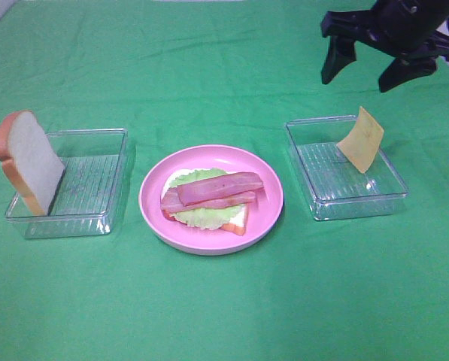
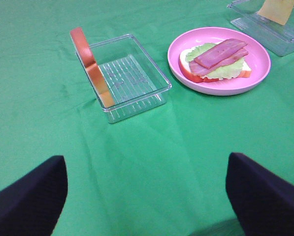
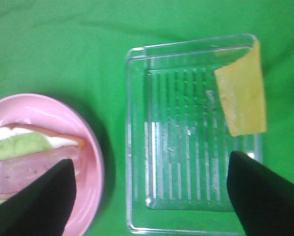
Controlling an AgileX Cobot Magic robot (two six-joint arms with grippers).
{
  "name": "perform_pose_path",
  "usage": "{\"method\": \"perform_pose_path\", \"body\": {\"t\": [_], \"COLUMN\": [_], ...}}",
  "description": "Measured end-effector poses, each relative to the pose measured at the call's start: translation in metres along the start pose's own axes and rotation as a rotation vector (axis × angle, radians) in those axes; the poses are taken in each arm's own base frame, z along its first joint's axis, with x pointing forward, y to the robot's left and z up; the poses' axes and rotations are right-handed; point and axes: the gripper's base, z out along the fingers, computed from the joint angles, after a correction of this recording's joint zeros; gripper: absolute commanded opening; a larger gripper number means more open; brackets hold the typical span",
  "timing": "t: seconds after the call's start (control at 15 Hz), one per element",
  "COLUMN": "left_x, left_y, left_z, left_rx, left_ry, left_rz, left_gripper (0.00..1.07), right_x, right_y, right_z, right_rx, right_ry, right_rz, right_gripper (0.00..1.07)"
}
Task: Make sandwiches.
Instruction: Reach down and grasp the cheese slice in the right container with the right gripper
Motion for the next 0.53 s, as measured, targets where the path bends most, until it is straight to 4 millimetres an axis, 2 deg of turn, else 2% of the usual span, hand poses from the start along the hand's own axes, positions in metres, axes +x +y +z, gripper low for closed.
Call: {"method": "perform_pose_path", "body": {"t": [0.27, 0.4, 0.53], "left_x": [0.0, 0.0, 0.0], "left_y": [0.0, 0.0, 0.0], "left_z": [0.0, 0.0, 0.0], "left_rx": [0.0, 0.0, 0.0], "left_ry": [0.0, 0.0, 0.0], "left_rz": [0.0, 0.0, 0.0], "left_gripper": [0.83, 0.83, 0.83], "right_x": [-0.005, -0.017, -0.031], "right_y": [-0.051, -0.07, -0.073], "right_z": [-0.008, -0.003, 0.008], "right_rx": [0.088, 0.064, 0.041], "right_ry": [0.014, 0.053, 0.112], "right_rz": [0.045, 0.028, -0.013], "right_gripper": [0.79, 0.78, 0.78]}}
